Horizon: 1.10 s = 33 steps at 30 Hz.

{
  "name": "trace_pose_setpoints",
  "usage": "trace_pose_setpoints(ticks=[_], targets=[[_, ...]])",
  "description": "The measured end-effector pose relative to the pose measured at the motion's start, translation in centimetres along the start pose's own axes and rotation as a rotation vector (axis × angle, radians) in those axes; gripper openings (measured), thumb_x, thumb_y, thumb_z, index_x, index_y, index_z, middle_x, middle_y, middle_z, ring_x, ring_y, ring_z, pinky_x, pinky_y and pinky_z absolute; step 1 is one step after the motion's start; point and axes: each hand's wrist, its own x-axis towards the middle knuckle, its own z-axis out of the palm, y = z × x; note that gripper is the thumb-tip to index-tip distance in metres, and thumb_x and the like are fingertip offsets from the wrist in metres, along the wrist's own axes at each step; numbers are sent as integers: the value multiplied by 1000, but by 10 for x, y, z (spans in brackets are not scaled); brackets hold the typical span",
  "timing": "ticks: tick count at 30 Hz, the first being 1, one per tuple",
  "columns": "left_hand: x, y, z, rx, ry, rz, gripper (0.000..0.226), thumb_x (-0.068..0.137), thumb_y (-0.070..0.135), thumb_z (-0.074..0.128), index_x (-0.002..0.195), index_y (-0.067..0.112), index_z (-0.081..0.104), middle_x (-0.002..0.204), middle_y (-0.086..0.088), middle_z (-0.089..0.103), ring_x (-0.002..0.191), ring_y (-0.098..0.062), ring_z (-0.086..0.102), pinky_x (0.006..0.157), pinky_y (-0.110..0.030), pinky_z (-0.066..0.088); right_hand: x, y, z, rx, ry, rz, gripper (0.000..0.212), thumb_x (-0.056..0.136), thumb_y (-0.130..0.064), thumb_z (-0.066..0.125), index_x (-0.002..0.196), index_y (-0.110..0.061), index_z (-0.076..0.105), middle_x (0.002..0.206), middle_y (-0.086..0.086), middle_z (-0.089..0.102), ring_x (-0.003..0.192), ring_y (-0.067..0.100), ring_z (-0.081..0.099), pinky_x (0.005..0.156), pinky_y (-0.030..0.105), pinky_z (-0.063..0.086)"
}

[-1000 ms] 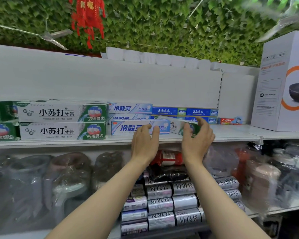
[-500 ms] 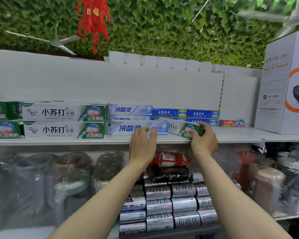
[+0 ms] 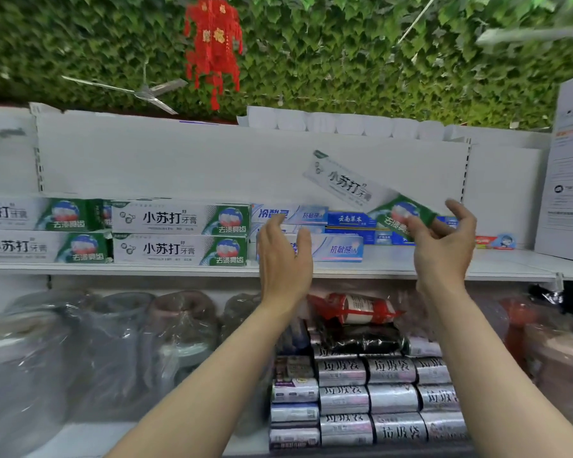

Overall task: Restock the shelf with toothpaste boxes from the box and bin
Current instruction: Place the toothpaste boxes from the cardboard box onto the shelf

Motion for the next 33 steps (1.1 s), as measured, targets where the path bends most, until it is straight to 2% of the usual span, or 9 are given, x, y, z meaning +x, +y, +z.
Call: trace_pose_setpoints(ticks=[4,11,14,16,21,25,28,31,33], targets=[[26,-12,-41,-29,166,-13,63,102,38,51,154,14,26,157,-5,28,146,-22,26,119,-49,26,-26,-7,38,94,-236,48,60,85,-9,78,133,-28,48,105,3,56,95,8,64,95,27,53],[58,-45,-123,-48,315,-65,75,98,46,56,158,29,14,163,7,15,152,-20,14,122,-51,22,-70,-4,107,126,-548,100,60,88,-6,74,139,-22,47,107,6,63,89,-6,68,84,16,52],[61,-56,-149,-16,336,-98,74,98,39,59,158,23,18,162,-1,22,150,-22,18,122,-46,21,-83,0,137,103,-575,119,59,87,-10,77,138,-25,49,120,17,65,109,19,67,99,33,53],[64,-65,-162,17,350,-109,74,98,35,60,157,20,20,161,-4,25,149,-22,21,122,-45,22,-92,5,154,98,-594,130,55,89,-10,75,135,-25,50,124,18,63,116,22,64,93,26,52],[72,-87,-180,72,360,-126,76,96,35,63,157,20,21,161,-5,26,149,-25,23,119,-53,28,-110,16,181,55,-570,116,46,94,-10,69,134,-22,50,116,9,69,89,0,71,66,9,50],[78,-99,-184,72,330,-123,77,93,35,66,155,23,21,160,-2,29,146,-25,31,115,-53,36,-114,20,191,9,-520,104,41,96,-10,66,134,-19,51,117,11,71,76,-7,69,59,7,48],[81,-102,-185,75,319,-167,77,94,26,67,156,15,21,160,-5,30,146,-25,31,118,-50,31,-115,21,197,-17,-529,92,41,96,-14,67,132,-24,51,120,9,69,84,0,71,63,14,54],[81,-103,-185,129,312,-166,76,95,25,65,156,11,22,161,-8,30,148,-27,27,121,-47,25,-115,23,203,-30,-525,101,37,96,-18,67,127,-30,51,123,6,70,98,14,72,81,38,62],[83,-103,-184,175,308,-160,76,95,26,65,156,10,22,161,-10,30,148,-28,26,121,-46,24,-114,25,206,-29,-517,119,36,96,-17,65,126,-31,51,124,5,70,99,16,72,84,43,61]])
